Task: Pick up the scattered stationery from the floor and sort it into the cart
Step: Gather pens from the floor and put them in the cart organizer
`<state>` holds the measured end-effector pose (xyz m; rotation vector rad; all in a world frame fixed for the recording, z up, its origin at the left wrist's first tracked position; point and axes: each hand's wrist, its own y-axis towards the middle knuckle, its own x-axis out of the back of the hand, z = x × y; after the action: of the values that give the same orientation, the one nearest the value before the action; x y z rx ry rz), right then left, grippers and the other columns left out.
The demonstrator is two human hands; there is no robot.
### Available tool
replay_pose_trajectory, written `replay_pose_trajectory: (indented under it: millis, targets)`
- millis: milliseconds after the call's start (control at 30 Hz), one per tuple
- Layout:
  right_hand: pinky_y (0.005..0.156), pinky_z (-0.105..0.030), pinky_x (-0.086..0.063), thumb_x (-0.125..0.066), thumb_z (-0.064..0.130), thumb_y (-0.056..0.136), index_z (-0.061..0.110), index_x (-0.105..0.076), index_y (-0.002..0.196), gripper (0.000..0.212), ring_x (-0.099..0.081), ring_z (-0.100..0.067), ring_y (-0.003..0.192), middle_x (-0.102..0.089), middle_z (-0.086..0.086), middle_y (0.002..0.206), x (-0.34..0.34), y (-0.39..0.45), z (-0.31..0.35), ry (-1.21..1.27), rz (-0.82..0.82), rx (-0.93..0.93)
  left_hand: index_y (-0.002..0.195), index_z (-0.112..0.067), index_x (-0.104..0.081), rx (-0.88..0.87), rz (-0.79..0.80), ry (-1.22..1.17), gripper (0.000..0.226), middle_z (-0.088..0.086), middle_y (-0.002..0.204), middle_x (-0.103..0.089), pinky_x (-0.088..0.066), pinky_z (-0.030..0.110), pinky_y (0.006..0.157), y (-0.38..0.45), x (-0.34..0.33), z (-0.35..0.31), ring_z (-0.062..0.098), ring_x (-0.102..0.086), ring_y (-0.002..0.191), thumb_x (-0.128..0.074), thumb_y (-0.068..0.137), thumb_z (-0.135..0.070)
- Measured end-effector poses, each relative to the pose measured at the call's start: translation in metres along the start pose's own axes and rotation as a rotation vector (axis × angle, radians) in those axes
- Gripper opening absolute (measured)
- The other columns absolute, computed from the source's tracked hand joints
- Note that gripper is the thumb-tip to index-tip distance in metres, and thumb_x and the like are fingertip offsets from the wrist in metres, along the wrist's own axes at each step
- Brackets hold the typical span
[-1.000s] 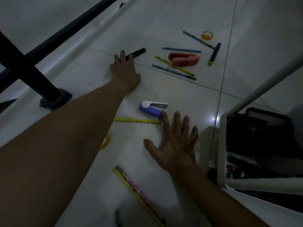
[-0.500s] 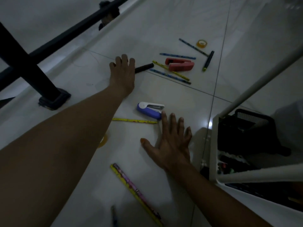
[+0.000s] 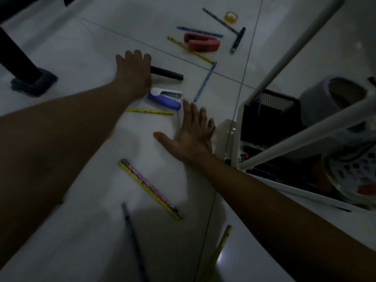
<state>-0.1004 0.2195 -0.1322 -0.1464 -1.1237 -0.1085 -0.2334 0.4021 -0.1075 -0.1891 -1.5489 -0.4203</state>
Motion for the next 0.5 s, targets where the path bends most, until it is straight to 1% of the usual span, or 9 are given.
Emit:
replay_pose_trajectory:
  millis: [67, 133, 167, 200, 267, 300, 367, 433, 500]
  targets:
    - [0.115, -0.054, 0.009, -0.052, 0.081, 0.071, 0.03, 0.012, 0.152, 0.115, 0.01, -0.029, 0.147, 0.003, -0.003, 0.162, 0.005, 0.002, -0.001, 0.061, 0.035, 0.001, 0.117, 0.007, -0.046, -0.07, -0.062, 0.02, 0.035, 0.033, 0.116, -0.045, -0.031, 0.054, 0.093, -0.019, 0.005, -0.003, 0.046, -0.044, 0.106, -0.048, 0.086, -0.009]
    - [0.117, -0.052, 0.005, -0.064, 0.071, 0.071, 0.028, 0.013, 0.152, 0.119, 0.006, -0.029, 0.148, 0.0, -0.005, 0.161, 0.014, 0.001, -0.003, 0.133, 0.072, -0.009, 0.111, 0.007, -0.049, -0.136, -0.106, 0.007, 0.032, 0.032, 0.112, -0.047, -0.034, 0.051, 0.086, -0.038, 0.01, -0.004, 0.045, -0.046, 0.101, -0.046, 0.088, -0.015]
    - [0.117, -0.051, 0.0, -0.068, 0.065, 0.073, 0.027, 0.012, 0.152, 0.119, 0.0, -0.029, 0.148, -0.003, -0.007, 0.16, 0.019, -0.002, -0.005, 0.163, 0.077, -0.007, 0.107, 0.006, -0.05, -0.161, -0.134, -0.005, 0.031, 0.031, 0.109, -0.048, -0.035, 0.049, 0.08, -0.047, 0.013, -0.005, 0.044, -0.047, 0.098, -0.043, 0.087, -0.017]
    - [0.117, -0.05, -0.009, -0.07, 0.058, 0.075, 0.026, 0.01, 0.153, 0.116, -0.009, -0.03, 0.146, -0.008, -0.009, 0.158, 0.024, -0.006, -0.006, 0.197, 0.067, 0.002, 0.103, 0.005, -0.051, -0.179, -0.162, -0.013, 0.03, 0.03, 0.105, -0.049, -0.035, 0.047, 0.075, -0.055, 0.016, -0.006, 0.043, -0.047, 0.095, -0.041, 0.085, -0.017]
    - [0.112, -0.045, -0.028, -0.071, 0.041, 0.08, 0.023, 0.006, 0.153, 0.107, -0.025, -0.034, 0.139, -0.013, -0.015, 0.153, 0.031, -0.02, -0.003, 0.28, 0.01, 0.018, 0.097, 0.003, -0.053, -0.215, -0.201, -0.025, 0.027, 0.027, 0.1, -0.049, -0.033, 0.045, 0.069, -0.07, 0.024, -0.009, 0.04, -0.048, 0.09, -0.04, 0.083, -0.016]
    - [0.11, -0.043, -0.032, -0.071, 0.035, 0.082, 0.021, 0.003, 0.153, 0.104, -0.027, -0.036, 0.137, -0.013, -0.017, 0.152, 0.033, -0.028, 0.0, 0.3, -0.023, 0.016, 0.096, 0.002, -0.053, -0.239, -0.212, -0.033, 0.026, 0.027, 0.098, -0.049, -0.033, 0.045, 0.068, -0.077, 0.029, -0.01, 0.04, -0.048, 0.088, -0.041, 0.083, -0.017]
    - [0.107, -0.045, -0.035, -0.07, 0.028, 0.082, 0.014, -0.005, 0.153, 0.098, -0.026, -0.04, 0.136, -0.015, -0.022, 0.151, 0.036, -0.047, 0.009, 0.213, -0.096, 0.061, 0.095, 0.001, -0.054, -0.309, -0.226, -0.038, 0.027, 0.027, 0.096, -0.049, -0.033, 0.044, 0.066, -0.092, 0.038, -0.013, 0.039, -0.048, 0.086, -0.042, 0.082, -0.02]
    - [0.101, -0.049, -0.041, -0.07, 0.024, 0.077, 0.004, -0.02, 0.151, 0.091, -0.033, -0.044, 0.131, -0.028, -0.028, 0.145, 0.036, -0.066, 0.017, 0.047, -0.181, 0.186, 0.093, 0.0, -0.054, -0.391, -0.24, -0.045, 0.029, 0.026, 0.094, -0.049, -0.033, 0.043, 0.064, -0.109, 0.046, -0.018, 0.039, -0.049, 0.083, -0.041, 0.079, -0.022]
    - [0.094, -0.051, -0.045, -0.068, 0.025, 0.073, 0.001, -0.03, 0.146, 0.086, -0.04, -0.044, 0.124, -0.04, -0.027, 0.137, 0.038, -0.085, 0.023, -0.079, -0.23, 0.269, 0.091, -0.001, -0.054, -0.454, -0.238, -0.068, 0.03, 0.024, 0.092, -0.05, -0.034, 0.043, 0.063, -0.127, 0.052, -0.024, 0.039, -0.05, 0.08, -0.04, 0.078, -0.024]
